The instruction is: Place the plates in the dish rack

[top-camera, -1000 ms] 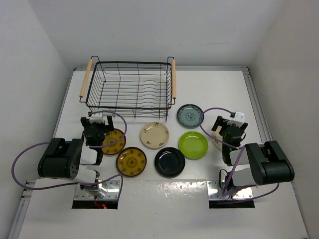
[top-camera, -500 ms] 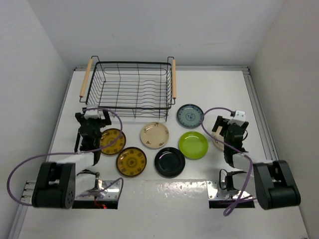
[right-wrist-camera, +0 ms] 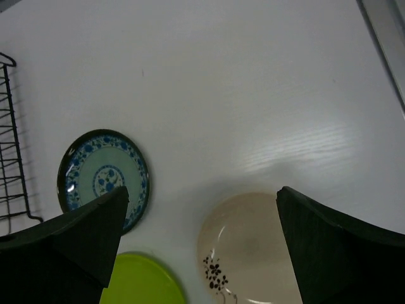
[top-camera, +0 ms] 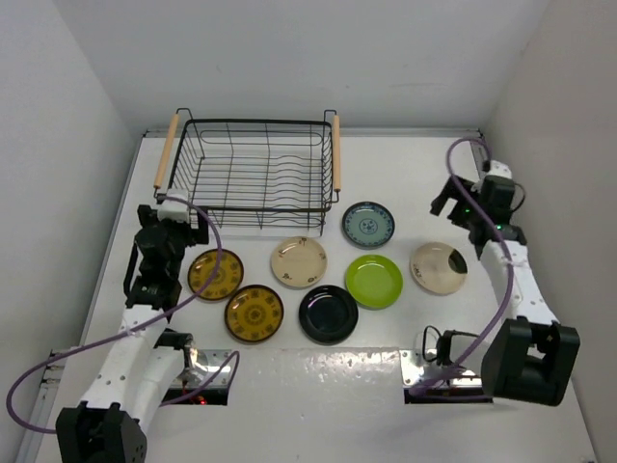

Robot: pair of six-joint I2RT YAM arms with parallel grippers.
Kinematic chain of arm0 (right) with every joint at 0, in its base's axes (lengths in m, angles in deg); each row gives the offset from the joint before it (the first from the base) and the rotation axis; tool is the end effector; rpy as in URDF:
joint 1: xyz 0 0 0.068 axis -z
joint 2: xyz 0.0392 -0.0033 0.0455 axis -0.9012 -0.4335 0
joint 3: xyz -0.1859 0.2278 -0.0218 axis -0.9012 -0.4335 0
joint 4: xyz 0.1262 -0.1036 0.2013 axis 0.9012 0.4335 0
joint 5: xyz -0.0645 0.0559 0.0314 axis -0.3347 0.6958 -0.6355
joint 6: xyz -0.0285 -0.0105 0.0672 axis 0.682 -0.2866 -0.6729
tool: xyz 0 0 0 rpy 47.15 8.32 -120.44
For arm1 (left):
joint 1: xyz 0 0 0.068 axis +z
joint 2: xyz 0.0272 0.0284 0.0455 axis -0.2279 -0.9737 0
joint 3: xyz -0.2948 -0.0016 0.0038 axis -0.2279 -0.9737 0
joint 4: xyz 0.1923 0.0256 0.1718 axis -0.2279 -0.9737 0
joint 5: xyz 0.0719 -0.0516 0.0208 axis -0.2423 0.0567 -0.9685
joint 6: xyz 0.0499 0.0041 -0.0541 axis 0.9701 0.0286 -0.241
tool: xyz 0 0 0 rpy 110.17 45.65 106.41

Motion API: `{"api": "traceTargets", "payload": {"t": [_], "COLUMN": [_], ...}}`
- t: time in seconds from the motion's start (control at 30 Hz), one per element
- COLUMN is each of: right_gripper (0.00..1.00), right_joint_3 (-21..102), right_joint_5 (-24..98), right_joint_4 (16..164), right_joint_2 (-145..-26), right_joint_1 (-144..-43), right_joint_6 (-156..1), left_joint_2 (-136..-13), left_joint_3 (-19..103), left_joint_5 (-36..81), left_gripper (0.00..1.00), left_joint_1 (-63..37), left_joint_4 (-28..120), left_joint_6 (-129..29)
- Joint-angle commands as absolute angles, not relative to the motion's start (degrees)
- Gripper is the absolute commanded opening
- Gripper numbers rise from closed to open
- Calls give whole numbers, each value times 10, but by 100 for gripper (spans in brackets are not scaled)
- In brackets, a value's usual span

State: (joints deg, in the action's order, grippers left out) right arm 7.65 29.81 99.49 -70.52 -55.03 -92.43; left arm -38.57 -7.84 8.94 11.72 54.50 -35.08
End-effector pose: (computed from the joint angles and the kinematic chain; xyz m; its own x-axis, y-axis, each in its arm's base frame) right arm 0.2613 -0.0422 0.2621 -0.4394 0.4503 -0.7773 0.3438 0.8837 0.3176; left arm 0.1823 0.0013 0.2673 -0.1145 0.0689 -0.9910 -0.0621 0.9951 0.0763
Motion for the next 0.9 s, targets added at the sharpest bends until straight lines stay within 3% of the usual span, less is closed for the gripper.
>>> {"api": "traceTargets", "payload": {"t": [0.0, 0.17, 0.33, 0.57, 0.67, 0.87], "right_gripper": [100, 96, 88, 66, 50, 38], "right_joint_3": [106, 79, 46, 35, 34, 27], "right_joint_5": [436, 450, 392, 416, 437, 429], "right_joint_4": [1153, 1198, 1193, 1162, 1149, 1148], "right_joint_2": [-734, -771, -788, -879, -904, -938], "right_joint_1": [-447, -356, -317, -286, -287, -273], "right_joint_6": [-1021, -1026, -1037, -1033, -1019, -1005], "left_joint_2": [-398, -462, -464, -464, -470, -475], "left_joint_3": [25, 105, 125, 118, 118, 118], "left_joint_5": [21, 24, 96, 219, 224, 207], "left_gripper": [100, 100, 100, 100, 100, 100], "left_joint_1": [115, 115, 115, 115, 115, 115], "left_joint_4": [402, 262, 191, 164, 164, 180], "left_joint_6": [-272, -165, -208, -225, -225, -213]}}
